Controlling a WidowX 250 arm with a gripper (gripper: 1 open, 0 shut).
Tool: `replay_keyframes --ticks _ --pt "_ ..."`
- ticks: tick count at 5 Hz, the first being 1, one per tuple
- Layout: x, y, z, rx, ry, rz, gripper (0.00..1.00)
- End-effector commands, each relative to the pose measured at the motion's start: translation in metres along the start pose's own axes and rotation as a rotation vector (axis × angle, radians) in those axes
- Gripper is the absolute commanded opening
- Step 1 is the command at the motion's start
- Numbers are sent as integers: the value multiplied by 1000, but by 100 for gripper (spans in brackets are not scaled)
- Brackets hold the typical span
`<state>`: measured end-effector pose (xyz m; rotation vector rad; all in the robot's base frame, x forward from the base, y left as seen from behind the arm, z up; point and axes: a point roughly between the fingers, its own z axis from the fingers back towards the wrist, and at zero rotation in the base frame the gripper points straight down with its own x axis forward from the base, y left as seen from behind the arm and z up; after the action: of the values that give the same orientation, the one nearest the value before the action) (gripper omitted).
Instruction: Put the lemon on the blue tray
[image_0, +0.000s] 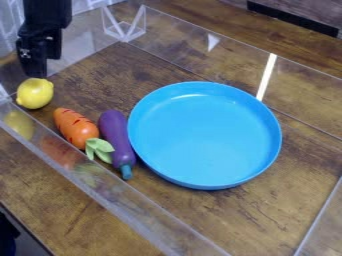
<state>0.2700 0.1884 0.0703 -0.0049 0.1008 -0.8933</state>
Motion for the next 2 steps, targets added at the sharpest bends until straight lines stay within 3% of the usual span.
replay_keyframes --ticks 1,2 --pt "10 10 4 35 -11 -43 100" --pt "13 14 -7 29 -11 -73 100"
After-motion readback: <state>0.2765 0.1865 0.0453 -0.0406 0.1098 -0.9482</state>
